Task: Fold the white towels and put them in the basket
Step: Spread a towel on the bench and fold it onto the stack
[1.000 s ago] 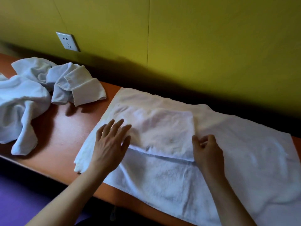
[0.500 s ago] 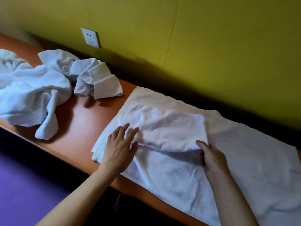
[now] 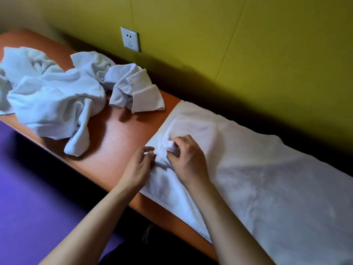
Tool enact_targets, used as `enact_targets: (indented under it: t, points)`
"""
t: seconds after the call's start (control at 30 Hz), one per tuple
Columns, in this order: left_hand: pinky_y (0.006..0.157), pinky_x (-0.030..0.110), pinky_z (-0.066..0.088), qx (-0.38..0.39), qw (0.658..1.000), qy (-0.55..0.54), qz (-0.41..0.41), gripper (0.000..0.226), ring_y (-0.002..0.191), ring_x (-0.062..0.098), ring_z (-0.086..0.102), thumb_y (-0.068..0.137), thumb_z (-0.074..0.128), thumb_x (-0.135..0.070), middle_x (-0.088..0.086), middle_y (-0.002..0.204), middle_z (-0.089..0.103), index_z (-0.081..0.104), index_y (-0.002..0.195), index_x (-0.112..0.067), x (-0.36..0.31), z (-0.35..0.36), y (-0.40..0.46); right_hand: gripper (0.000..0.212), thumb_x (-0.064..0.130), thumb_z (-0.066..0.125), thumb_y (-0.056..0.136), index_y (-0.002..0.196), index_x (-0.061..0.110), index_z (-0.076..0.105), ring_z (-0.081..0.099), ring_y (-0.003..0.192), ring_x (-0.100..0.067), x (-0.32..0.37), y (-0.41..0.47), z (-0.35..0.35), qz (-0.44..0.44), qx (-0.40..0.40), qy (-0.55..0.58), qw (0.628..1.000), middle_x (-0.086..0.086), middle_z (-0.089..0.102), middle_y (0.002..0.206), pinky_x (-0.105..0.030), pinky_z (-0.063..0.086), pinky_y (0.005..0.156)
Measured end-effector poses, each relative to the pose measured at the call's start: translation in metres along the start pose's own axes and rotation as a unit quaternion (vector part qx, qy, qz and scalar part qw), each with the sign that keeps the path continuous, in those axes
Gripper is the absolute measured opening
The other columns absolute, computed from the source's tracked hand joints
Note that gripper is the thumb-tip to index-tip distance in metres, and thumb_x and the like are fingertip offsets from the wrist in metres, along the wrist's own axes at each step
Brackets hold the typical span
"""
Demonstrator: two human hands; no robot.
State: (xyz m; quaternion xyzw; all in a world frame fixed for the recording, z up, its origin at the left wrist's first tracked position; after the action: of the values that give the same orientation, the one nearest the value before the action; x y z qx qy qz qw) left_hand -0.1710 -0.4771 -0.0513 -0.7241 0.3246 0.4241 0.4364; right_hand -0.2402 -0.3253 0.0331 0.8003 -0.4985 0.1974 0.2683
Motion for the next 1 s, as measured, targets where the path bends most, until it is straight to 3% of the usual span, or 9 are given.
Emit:
enact_targets:
  t: [0.2, 0.3, 0.4, 0.47, 0.57, 0.63, 0.73, 0.87, 1.0]
  points:
    - [0.095, 0.051, 0.052, 0.016, 1.000, -0.009, -0.013, 0.049, 0.097, 0.029, 0.069, 0.076, 0.051, -0.066, -0.002, 0.093, 0.069, 0.064, 0.102, -0.026, -0.010, 0.006, 0.007, 0.044, 0.049, 0.065, 0.086, 0.122, 0.024, 0.067, 0.058, 0.101, -0.018, -0.007, -0.018, 0.026, -0.005, 0.072, 0.024, 0.997, 0.005, 0.064, 0.112, -0.037, 0.050, 0.090]
    - [0.077, 0.036, 0.051, 0.029, 0.999, 0.042, -0.021, 0.045, 0.085, 0.023, 0.067, 0.085, 0.059, -0.064, -0.002, 0.099, 0.068, 0.057, 0.113, -0.028, -0.020, 0.014, 0.009, 0.037, 0.052, 0.061, 0.087, 0.113, 0.027, 0.067, 0.059, 0.090, -0.013, -0.030, -0.028, -0.016, 0.048, -0.034, 0.067, 0.996, 0.009, 0.066, 0.103, -0.035, 0.051, 0.081]
    - [0.070, 0.032, 0.051, 0.027, 0.995, 0.084, -0.047, 0.046, 0.087, 0.020, 0.066, 0.086, 0.067, -0.055, -0.003, 0.101, 0.064, 0.046, 0.119, -0.032, -0.029, 0.020, 0.012, 0.024, 0.032, 0.062, 0.089, 0.109, 0.019, 0.059, 0.059, 0.094, -0.026, -0.090, -0.046, -0.054, 0.228, -0.142, 0.033, 0.963, -0.002, 0.063, 0.098, -0.037, 0.047, 0.079]
    - [0.076, 0.039, 0.059, 0.005, 0.995, 0.077, -0.058, 0.045, 0.088, 0.024, 0.068, 0.082, 0.072, -0.046, 0.001, 0.100, 0.064, 0.047, 0.116, -0.029, -0.034, 0.023, 0.015, 0.029, 0.032, 0.059, 0.093, 0.116, 0.015, 0.054, 0.060, 0.101, -0.030, -0.117, -0.052, -0.049, 0.329, -0.095, 0.082, 0.936, -0.002, 0.063, 0.098, -0.031, 0.039, 0.075]
    - [0.076, 0.049, 0.062, -0.013, 0.995, 0.056, -0.082, 0.045, 0.076, 0.027, 0.071, 0.080, 0.074, -0.032, 0.006, 0.095, 0.062, 0.050, 0.117, -0.019, -0.037, 0.026, 0.019, 0.039, 0.040, 0.059, 0.095, 0.120, 0.010, 0.060, 0.061, 0.108, -0.028, -0.124, -0.044, -0.030, 0.376, -0.016, 0.146, 0.915, -0.003, 0.067, 0.104, -0.026, 0.039, 0.076]
    - [0.076, 0.047, 0.063, -0.004, 0.995, 0.020, -0.099, 0.040, 0.065, 0.024, 0.068, 0.083, 0.073, -0.024, 0.006, 0.093, 0.061, 0.052, 0.115, -0.015, -0.039, 0.030, 0.021, 0.044, 0.047, 0.063, 0.090, 0.105, 0.005, 0.067, 0.066, 0.101, -0.031, -0.130, -0.037, -0.023, 0.407, -0.005, 0.205, 0.890, -0.009, 0.071, 0.103, -0.037, 0.053, 0.082]
    - [0.072, 0.040, 0.061, 0.028, 0.992, -0.016, -0.123, 0.029, 0.072, 0.022, 0.063, 0.085, 0.071, -0.016, 0.009, 0.096, 0.061, 0.059, 0.111, -0.011, -0.041, 0.036, 0.021, 0.039, 0.044, 0.071, 0.085, 0.092, 0.005, 0.071, 0.072, 0.093, -0.030, -0.133, -0.036, -0.012, 0.445, 0.026, 0.328, 0.833, -0.011, 0.074, 0.099, -0.047, 0.059, 0.087]
    - [0.060, 0.033, 0.060, 0.095, 0.993, 0.007, -0.074, 0.072, 0.088, 0.028, 0.069, 0.085, 0.071, -0.010, 0.013, 0.116, 0.062, 0.043, 0.145, -0.036, -0.051, 0.047, 0.014, 0.016, 0.028, 0.071, 0.087, 0.090, 0.012, 0.070, 0.070, 0.087, -0.023, -0.133, -0.030, -0.033, 0.379, -0.022, 0.319, 0.868, -0.003, 0.073, 0.092, -0.037, 0.057, 0.077]
    - [0.070, 0.033, 0.059, 0.131, 0.991, -0.021, -0.022, 0.069, 0.089, 0.024, 0.068, 0.084, 0.069, -0.005, 0.016, 0.113, 0.066, 0.052, 0.134, -0.051, -0.060, 0.066, -0.013, 0.019, 0.024, 0.066, 0.090, 0.094, 0.006, 0.067, 0.061, 0.074, -0.016, -0.138, -0.046, -0.060, 0.338, -0.050, 0.278, 0.898, -0.003, 0.069, 0.087, -0.026, 0.045, 0.060]
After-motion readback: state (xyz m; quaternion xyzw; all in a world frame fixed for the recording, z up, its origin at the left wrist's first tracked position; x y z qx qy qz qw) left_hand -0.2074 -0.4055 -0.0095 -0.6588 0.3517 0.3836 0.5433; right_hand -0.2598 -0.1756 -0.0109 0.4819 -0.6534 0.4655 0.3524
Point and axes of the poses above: each hand's wrist, its own y-axis towards the middle knuckle, its own z-axis out of the palm, x = y × z, the point moved 9 cm from there along y, towards the middle knuckle
